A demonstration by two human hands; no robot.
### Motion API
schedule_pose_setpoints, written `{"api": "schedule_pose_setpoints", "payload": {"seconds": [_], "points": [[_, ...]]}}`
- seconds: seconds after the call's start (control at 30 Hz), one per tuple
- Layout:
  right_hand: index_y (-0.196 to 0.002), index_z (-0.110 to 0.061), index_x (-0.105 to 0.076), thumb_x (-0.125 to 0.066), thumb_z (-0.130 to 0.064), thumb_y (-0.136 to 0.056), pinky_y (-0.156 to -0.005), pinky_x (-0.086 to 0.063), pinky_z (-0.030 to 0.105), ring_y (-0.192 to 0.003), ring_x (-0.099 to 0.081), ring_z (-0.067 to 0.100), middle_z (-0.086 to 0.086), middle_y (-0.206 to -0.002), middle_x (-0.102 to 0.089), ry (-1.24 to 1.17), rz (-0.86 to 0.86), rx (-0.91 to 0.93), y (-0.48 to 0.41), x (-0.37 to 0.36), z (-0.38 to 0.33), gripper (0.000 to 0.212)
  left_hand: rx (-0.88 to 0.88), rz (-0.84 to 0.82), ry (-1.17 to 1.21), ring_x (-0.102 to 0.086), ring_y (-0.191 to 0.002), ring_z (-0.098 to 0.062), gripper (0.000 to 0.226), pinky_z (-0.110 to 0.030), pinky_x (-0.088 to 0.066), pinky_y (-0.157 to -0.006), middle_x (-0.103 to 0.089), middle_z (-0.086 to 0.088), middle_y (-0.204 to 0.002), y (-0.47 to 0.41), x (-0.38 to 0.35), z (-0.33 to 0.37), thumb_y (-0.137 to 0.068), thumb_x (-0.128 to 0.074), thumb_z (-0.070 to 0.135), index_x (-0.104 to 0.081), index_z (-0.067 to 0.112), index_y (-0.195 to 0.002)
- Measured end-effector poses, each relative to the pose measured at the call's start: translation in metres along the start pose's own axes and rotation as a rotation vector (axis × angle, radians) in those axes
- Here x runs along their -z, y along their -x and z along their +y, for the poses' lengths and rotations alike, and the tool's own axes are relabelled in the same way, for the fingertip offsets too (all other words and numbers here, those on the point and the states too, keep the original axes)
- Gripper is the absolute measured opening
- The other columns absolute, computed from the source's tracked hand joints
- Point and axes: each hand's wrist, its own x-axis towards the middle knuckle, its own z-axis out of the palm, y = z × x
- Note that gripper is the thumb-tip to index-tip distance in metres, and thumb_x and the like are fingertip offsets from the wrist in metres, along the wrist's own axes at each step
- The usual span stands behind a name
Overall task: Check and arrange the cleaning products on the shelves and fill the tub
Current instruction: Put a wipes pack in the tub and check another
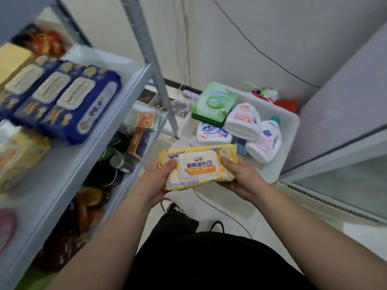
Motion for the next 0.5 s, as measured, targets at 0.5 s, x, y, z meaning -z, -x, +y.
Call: {"api": "schedule_pose_setpoints", "payload": {"seconds": [0.5], "points": [[-0.119, -0.028, -0.065, -0.055, -0.030, -0.104, -0.072, -0.053, 0.032, -0.087, -0.071, 0.017, 0.002, -0.108, -0.077, -0.034, 0.587, -0.100, -0.069, 0.059, -0.037, 0.019, 0.227, -0.296, -0.569, -0.073, -0.099, -0.027, 0.036, -0.042, -0.060, -0.081, -0.073, -0.007, -0.115, -0.178, -0.084, 0.049, -0.096, -0.054, 0.008, -0.055, 0.019, -0.130]]}}
